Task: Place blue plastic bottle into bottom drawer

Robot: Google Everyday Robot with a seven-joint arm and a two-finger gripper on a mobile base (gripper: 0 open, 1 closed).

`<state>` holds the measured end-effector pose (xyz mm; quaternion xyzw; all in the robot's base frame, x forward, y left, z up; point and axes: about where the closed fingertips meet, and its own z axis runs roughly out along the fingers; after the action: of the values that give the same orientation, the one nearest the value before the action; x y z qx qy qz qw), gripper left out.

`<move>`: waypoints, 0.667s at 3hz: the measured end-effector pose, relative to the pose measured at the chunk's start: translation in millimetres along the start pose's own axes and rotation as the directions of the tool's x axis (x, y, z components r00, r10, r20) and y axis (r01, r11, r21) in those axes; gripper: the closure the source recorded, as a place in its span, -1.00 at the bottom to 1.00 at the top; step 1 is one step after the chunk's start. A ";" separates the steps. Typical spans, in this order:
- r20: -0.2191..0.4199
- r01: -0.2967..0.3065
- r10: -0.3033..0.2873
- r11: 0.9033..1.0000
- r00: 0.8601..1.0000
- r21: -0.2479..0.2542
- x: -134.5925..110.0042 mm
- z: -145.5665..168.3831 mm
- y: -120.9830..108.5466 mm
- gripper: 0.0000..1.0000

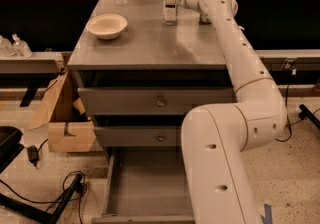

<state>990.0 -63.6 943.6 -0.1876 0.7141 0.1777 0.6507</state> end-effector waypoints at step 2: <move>0.018 0.046 -0.045 0.999 0.999 -0.025 -23.8 -13.5 5.7 1.00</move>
Offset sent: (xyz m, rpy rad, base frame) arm -0.0276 -0.0016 0.0394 -0.0507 -0.0754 0.0322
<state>977.4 -64.5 968.7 -0.2103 0.7015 0.1735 0.6584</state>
